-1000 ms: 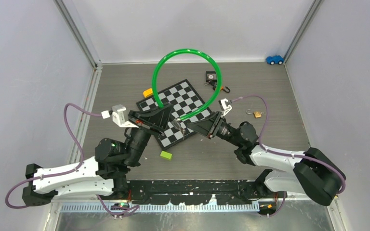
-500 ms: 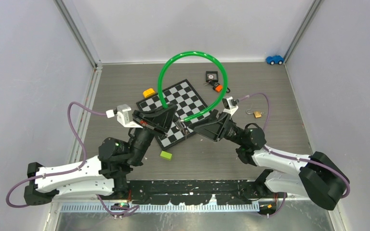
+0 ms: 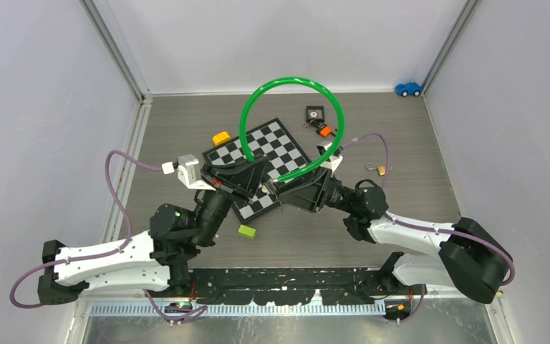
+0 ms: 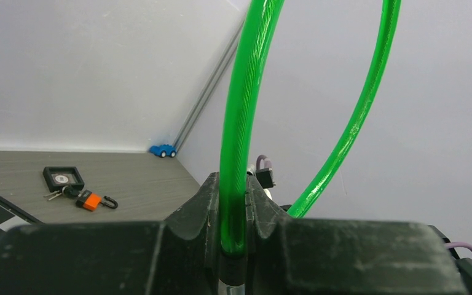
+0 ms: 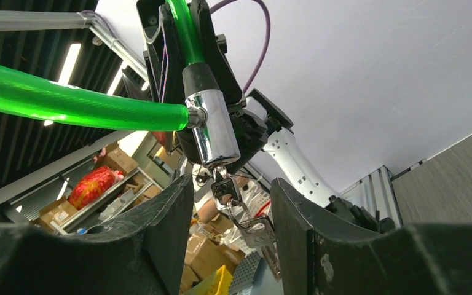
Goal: Lock with the key
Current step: Lock the lock.
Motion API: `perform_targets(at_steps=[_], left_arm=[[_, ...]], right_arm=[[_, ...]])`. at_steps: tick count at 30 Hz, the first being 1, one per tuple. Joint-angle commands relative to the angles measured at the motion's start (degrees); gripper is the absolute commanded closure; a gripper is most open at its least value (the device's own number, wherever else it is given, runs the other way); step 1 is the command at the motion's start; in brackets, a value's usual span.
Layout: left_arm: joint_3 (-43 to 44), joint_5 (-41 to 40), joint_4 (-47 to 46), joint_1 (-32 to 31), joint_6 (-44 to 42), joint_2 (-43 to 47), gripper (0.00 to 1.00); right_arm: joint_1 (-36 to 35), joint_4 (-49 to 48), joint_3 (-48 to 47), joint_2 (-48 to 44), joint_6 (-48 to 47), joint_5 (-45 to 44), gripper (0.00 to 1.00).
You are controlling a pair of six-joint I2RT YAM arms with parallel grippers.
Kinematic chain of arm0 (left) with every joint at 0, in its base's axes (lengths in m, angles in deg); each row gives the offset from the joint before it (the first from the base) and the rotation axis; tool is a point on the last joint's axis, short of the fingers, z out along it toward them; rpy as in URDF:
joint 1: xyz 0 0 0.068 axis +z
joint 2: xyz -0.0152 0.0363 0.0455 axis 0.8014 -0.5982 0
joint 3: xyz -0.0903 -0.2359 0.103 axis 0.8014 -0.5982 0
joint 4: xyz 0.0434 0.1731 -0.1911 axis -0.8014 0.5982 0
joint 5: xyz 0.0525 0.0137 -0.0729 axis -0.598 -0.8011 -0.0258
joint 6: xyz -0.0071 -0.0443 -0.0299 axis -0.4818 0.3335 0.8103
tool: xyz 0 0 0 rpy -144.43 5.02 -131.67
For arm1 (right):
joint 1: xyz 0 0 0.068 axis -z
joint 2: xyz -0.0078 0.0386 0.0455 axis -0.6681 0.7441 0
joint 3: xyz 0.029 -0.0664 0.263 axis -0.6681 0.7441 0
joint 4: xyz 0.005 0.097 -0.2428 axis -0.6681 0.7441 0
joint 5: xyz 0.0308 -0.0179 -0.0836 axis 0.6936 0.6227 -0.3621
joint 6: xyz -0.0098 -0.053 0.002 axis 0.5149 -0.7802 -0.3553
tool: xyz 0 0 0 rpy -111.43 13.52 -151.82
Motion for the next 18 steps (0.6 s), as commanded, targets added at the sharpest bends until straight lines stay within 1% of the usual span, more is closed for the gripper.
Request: perform_targets(at_steps=[1,14,18], left_arm=[[3.17,1.08,-6.21,0.08,0.89,0.54,1.0],[2.98,1.19,-6.36,0.07,0.93,0.54,1.0],[2.98,1.17,-6.34,0.1,0.91,0.53,1.0]], right_arm=[[-1.64,-2.78,-2.77,0.75,-1.15,1.55,0.48],[-2.5,-2.77,-1.89,0.9,-2.13,0.05,0.68],[-2.5,-2.82,-1.61,0.9,-2.36,-0.45,0.72]])
